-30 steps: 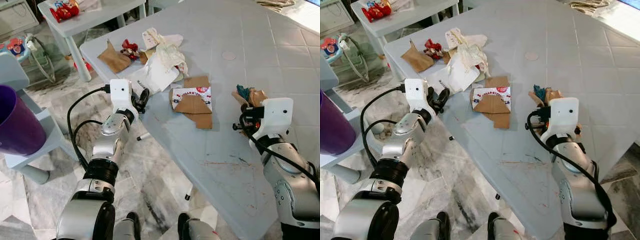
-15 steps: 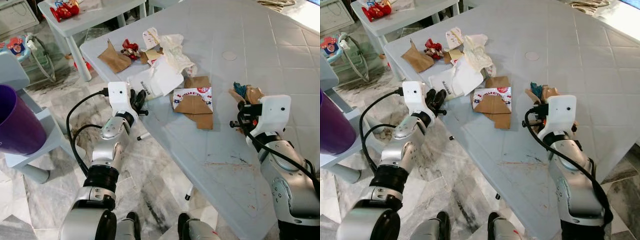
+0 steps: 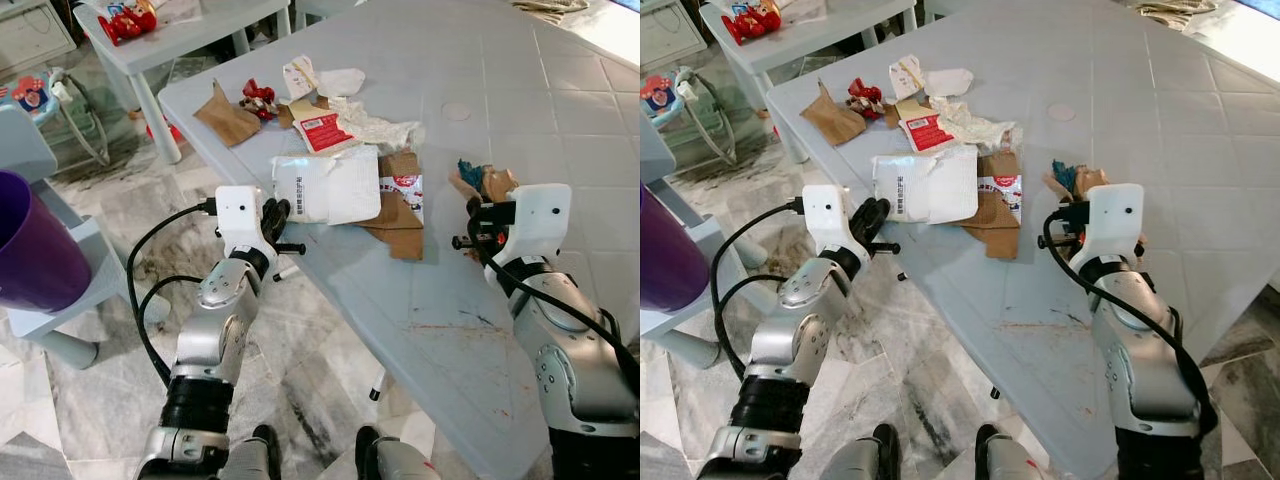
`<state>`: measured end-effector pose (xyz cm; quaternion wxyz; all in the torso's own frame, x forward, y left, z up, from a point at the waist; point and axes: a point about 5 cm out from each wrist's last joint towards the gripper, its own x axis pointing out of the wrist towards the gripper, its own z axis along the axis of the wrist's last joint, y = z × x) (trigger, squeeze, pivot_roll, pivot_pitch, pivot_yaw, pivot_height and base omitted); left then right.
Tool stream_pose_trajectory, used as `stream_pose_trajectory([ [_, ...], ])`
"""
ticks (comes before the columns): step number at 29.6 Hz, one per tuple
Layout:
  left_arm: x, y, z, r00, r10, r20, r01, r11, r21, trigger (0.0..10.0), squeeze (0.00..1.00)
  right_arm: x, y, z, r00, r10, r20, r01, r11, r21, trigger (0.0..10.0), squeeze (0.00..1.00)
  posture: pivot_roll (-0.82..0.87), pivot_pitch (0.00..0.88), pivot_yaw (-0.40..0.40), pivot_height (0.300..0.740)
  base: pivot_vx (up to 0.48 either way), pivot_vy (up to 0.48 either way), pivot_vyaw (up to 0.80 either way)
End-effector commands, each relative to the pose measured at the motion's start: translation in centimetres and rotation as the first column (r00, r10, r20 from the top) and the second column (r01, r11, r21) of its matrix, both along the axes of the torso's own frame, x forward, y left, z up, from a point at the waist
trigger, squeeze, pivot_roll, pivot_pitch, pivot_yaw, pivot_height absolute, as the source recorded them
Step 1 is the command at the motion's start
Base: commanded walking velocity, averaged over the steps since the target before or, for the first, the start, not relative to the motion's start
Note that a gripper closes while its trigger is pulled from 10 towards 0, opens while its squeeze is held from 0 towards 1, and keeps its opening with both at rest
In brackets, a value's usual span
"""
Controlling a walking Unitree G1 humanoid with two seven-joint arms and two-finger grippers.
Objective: Picking trash to rubbish bin
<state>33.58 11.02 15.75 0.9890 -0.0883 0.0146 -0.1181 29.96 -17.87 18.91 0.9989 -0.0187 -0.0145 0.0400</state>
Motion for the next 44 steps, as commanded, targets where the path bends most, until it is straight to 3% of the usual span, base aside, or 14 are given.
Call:
stream_pose_trajectory([
  [1,-0.7,0.8,-2.3,0.993,0.032,-0.113,-0.028,0.999,0.038,0.0,0.00,0.1,0.0,0.2,1.000,0.002,0.009,-0.002,1.000,-0.001,0.0,0.00,-0.03,0.231,-0.015,0.740,0.000,0.000,0.00],
  [9,-0.7,1.4,-1.6,0.993,0.066,-0.099,-0.059,0.996,0.069,0.0,0.00,0.5,0.1,0.2,1.000,0.007,0.016,-0.007,1.000,0.000,0.0,0.00,-0.02,0.223,-0.015,0.740,0.000,0.000,0.00],
  [10,-0.6,1.4,-1.5,0.993,0.069,-0.094,-0.061,0.995,0.083,3.3,0.00,0.6,0.1,0.2,1.000,0.007,0.017,-0.007,1.000,0.000,0.0,0.00,-0.02,0.222,-0.017,0.740,0.000,0.000,0.00],
  [11,-0.6,1.4,-1.5,0.993,0.070,-0.092,-0.062,0.994,0.093,3.3,0.00,0.6,0.2,0.2,1.000,0.008,0.017,-0.008,1.000,0.001,0.0,0.00,-0.02,0.222,-0.017,0.740,0.000,0.000,0.00],
  [12,-0.5,1.3,-1.4,0.995,0.055,-0.088,-0.048,0.995,0.082,10.0,1.00,0.6,0.2,0.2,1.000,0.009,0.018,-0.009,1.000,0.001,0.0,0.00,-0.02,0.220,-0.017,0.740,0.000,0.000,0.00],
  [28,0.1,0.3,-0.9,0.994,0.052,-0.093,-0.049,0.998,0.033,10.0,1.00,0.7,0.4,0.3,1.000,0.019,0.025,-0.019,1.000,-0.001,0.0,0.00,-0.03,0.222,-0.021,0.740,0.000,0.000,0.00],
  [44,-0.2,-0.3,-1.5,0.992,0.021,-0.125,-0.012,0.997,0.073,10.0,1.00,0.9,0.5,0.3,0.999,0.028,0.027,-0.028,1.000,-0.002,0.0,0.00,-0.02,0.223,-0.023,0.740,0.000,0.000,0.00],
])
